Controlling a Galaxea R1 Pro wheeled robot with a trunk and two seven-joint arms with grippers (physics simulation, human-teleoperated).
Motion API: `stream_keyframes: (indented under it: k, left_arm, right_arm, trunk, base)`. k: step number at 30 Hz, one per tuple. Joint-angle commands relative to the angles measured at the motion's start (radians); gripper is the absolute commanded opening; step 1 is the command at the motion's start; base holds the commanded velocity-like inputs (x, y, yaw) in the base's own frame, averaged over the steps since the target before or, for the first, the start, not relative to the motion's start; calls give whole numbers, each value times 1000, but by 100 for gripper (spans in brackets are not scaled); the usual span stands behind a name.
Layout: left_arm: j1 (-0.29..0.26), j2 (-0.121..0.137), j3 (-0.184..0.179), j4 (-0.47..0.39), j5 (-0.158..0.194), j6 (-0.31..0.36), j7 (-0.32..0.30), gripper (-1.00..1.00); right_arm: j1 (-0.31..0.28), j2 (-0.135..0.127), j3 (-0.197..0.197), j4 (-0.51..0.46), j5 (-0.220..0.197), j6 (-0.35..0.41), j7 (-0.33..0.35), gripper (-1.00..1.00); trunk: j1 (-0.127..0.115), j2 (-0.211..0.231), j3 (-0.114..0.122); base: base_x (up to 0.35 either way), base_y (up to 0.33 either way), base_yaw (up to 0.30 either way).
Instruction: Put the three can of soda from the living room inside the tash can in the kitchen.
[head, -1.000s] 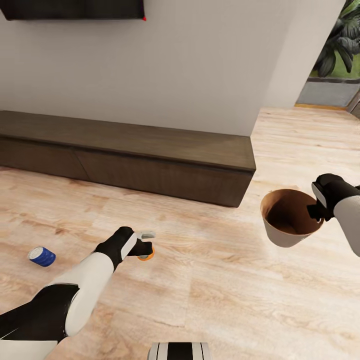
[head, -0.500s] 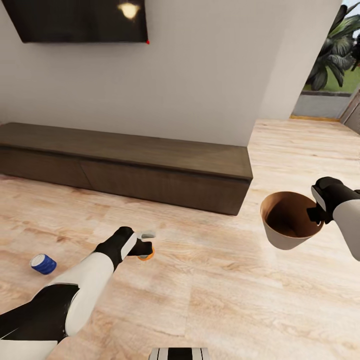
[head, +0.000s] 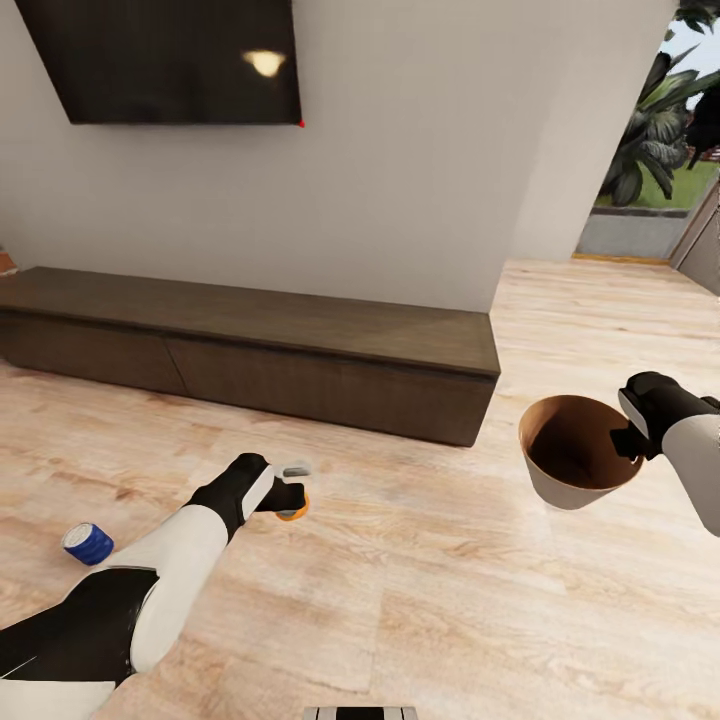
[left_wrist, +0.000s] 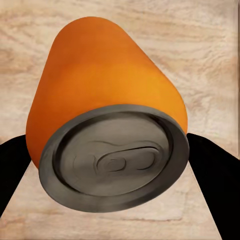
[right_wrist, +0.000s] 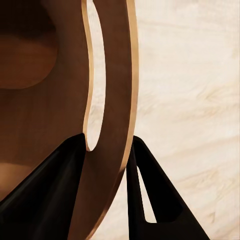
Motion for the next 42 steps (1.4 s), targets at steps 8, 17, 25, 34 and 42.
stream_keyframes:
  k: [8, 17, 25, 34, 42]
  left_arm:
    - [0, 1, 0, 6, 0, -31, -1, -100]
    - [0, 3, 1, 8, 1, -29, -42, -100]
    - [0, 5, 2, 8, 0, -22, -211, -100]
    - [0, 7, 3, 8, 0, -19, -360, -100]
    - [0, 18, 4, 6, -3, -5, -459, -100]
  right_arm:
    - [21, 2, -2, 2, 4, -11, 1, -100]
    - [71, 10, -3, 22, 1, -87, 8, -100]
    - [110, 21, -10, 47, -19, -142, 19, -100]
    - [151, 26, -9, 74, -103, -196, 21, -100]
    - [188, 55, -8, 100, -108, -234, 21, -100]
  trunk:
    - [-4, 2, 31]
    - [-8, 4, 66]
    - [-11, 6, 97]
    - [-15, 8, 132]
    - [-19, 10, 163]
  base:
    - [0, 0, 0]
    - [0, 0, 0]
    - [0, 0, 0]
    - [0, 0, 0]
    - [0, 0, 0]
